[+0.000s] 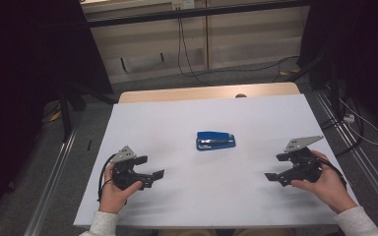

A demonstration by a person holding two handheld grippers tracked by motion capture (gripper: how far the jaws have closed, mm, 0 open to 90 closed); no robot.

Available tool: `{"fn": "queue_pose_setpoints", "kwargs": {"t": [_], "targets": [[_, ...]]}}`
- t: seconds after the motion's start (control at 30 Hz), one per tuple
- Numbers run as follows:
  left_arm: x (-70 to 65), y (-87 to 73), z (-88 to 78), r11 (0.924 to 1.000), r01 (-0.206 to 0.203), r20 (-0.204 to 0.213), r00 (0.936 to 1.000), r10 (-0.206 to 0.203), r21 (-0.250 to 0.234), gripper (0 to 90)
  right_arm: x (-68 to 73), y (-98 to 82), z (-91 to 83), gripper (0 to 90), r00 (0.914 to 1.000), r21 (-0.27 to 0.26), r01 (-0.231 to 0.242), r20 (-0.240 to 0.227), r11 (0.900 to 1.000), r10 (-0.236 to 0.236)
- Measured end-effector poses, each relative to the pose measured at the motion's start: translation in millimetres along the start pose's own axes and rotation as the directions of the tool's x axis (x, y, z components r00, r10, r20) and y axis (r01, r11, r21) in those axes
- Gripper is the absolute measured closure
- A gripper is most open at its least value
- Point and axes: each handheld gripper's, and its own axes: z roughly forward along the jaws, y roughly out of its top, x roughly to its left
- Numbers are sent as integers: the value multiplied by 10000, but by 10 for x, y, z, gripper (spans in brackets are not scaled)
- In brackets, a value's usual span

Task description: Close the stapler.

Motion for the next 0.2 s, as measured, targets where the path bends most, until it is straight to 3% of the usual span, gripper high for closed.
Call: {"fn": "queue_pose_setpoints", "kwargs": {"t": [0.2], "targets": [[34, -81, -58, 9999, 122, -100, 9999, -121, 116, 80, 7, 14, 24, 129, 9999, 28, 78, -67, 10000, -78]]}}
